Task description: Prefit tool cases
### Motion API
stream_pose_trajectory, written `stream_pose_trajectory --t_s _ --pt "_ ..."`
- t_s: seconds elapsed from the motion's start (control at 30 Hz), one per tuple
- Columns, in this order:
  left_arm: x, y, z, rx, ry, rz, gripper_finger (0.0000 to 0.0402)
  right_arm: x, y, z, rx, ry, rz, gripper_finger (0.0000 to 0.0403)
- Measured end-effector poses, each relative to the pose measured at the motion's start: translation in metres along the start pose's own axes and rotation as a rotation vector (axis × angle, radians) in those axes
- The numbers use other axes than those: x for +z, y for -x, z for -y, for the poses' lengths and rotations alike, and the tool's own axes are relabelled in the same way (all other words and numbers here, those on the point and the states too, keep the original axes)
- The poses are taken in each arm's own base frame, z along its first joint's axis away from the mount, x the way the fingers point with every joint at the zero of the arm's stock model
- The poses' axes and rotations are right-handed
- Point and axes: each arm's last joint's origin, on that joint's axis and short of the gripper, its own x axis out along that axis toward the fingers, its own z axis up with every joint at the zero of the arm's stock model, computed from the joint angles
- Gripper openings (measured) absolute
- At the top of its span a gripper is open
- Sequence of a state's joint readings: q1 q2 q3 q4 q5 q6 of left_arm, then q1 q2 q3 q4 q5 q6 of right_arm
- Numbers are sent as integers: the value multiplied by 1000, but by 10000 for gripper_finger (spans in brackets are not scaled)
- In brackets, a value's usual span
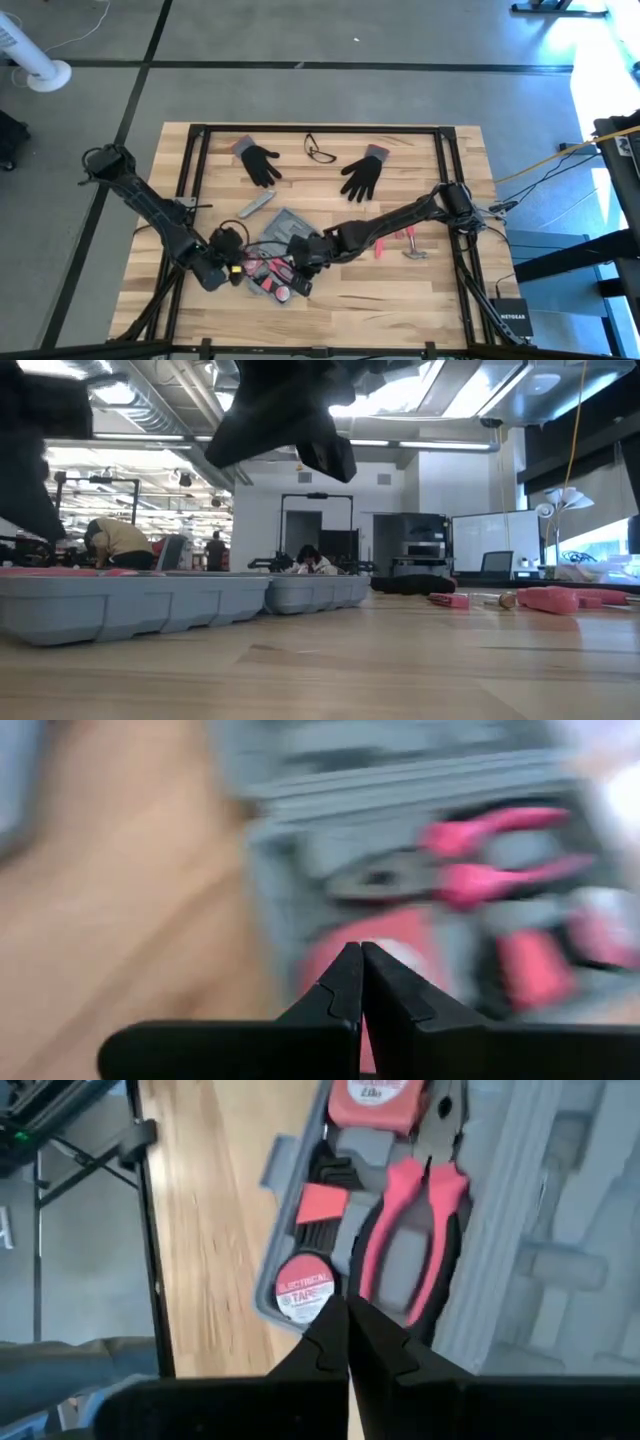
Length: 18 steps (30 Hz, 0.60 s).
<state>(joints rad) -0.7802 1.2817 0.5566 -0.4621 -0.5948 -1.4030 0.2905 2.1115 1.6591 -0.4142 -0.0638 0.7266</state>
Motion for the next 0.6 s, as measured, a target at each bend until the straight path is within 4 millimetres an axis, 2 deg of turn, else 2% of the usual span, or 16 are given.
stream_pose_trajectory --t_s 0.27,0.43,0.6 --pt "7 -8 -27 249 175 -127 0 1 0 1 0 -20 -1 1" --pt "6 -15 -17 109 180 -168 0 -1 -1 2 -1 -56 -24 1" --pt "4 -21 -9 33 249 -156 0 -6 -13 7 -35 -87 -46 1"
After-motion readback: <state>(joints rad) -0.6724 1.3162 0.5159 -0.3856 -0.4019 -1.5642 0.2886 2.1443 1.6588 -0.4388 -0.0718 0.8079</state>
